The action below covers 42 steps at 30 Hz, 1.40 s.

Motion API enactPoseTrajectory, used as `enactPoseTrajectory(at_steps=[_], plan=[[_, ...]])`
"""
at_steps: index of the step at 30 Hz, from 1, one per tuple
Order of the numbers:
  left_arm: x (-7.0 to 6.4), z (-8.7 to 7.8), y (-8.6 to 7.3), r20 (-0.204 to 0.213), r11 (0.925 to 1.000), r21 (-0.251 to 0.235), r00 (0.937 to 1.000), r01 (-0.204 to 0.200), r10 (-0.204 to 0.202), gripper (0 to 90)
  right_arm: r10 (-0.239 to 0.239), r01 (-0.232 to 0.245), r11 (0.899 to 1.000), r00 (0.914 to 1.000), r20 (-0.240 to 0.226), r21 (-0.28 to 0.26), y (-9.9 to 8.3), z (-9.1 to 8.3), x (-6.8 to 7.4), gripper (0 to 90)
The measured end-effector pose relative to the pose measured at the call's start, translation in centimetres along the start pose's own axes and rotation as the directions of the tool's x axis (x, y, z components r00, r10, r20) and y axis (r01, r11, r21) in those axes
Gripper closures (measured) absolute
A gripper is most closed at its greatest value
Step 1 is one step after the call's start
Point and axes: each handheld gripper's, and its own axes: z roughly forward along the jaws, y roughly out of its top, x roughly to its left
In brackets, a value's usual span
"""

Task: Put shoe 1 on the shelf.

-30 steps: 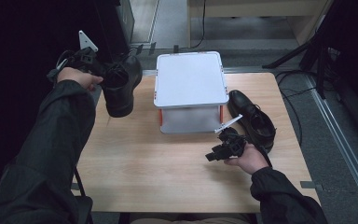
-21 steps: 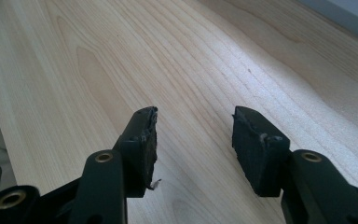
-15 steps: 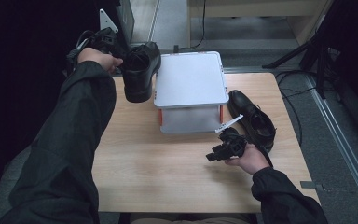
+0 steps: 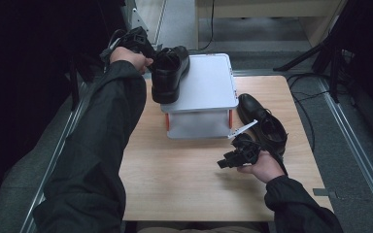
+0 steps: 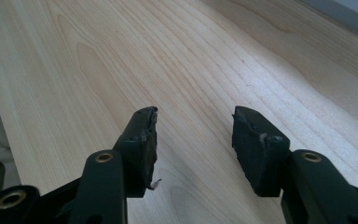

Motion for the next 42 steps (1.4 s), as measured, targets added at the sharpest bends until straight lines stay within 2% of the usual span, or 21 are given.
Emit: enactPoseTrajectory(at_steps=[7,15,22,30,36,38,42], plan=[[-1.6,1.1,0.1,0.017,1.0000,0.003,0.9998,-0.009,0.009,79.6,0.010,-0.010,1.000,0.9999,0.004,-0.004,-0.3,-0.2,-0.2,51.1],[-2.3,1.9,-0.7,0.043,0.9997,0.010,0.9989,-0.021,0.021,74.4,0.014,-0.014,1.000,0.9999,0.007,-0.001,-0.4,-0.3,-0.1,51.1],[-1.7,2.7,-1.5,0.067,0.9997,0.013,0.9976,-0.020,0.019,73.5,0.011,-0.011,1.000,0.9999,0.009,0.005,-0.4,-0.1,-0.1,51.1],[-1.3,2.8,-1.8,0.093,0.9997,-0.001,0.9953,-0.026,0.026,71.2,0.009,-0.009,1.000,0.9999,0.012,0.007,-0.4,-0.1,-0.1,51.1],[-1.3,2.8,-1.8,0.091,0.9994,0.003,0.9953,-0.034,0.033,66.5,0.012,-0.012,1.000,0.9998,0.013,0.002,-0.4,-0.2,-0.2,51.1],[-1.3,2.7,-1.9,0.087,0.9990,0.002,0.9953,-0.044,0.044,63.9,0.014,-0.015,1.000,0.9998,0.013,0.002,-0.4,-0.2,-0.3,51.1],[-1.1,1.6,-2.1,0.121,0.9982,-0.019,0.9910,-0.056,0.058,61.3,0.018,-0.018,1.000,0.9998,0.013,0.001,-0.4,-0.3,-0.3,51.1]])
